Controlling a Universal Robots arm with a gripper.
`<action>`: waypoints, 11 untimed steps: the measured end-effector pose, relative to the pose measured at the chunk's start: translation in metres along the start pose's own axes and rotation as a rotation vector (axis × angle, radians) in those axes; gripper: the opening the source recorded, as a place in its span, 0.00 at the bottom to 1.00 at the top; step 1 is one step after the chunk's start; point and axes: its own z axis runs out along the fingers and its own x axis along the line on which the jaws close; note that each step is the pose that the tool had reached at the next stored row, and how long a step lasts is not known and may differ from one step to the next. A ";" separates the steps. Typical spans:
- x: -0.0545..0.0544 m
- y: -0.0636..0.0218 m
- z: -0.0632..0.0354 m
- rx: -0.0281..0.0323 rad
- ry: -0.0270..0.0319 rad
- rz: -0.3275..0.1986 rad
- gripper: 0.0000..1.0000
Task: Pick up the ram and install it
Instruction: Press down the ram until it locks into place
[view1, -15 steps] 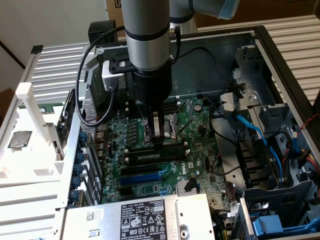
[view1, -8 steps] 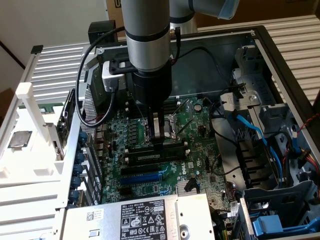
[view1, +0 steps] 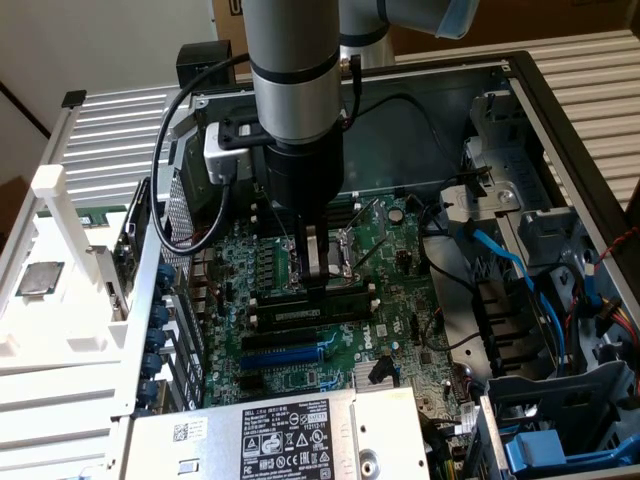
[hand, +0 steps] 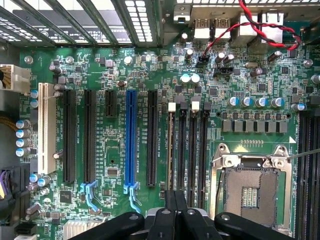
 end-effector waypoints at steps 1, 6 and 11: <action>0.000 0.0000 0.0002 0.0000 0.0000 0.000 0.10; 0.000 0.0000 0.0016 0.0000 0.0000 0.000 0.10; 0.000 0.0000 0.0032 0.0004 -0.0008 0.000 0.10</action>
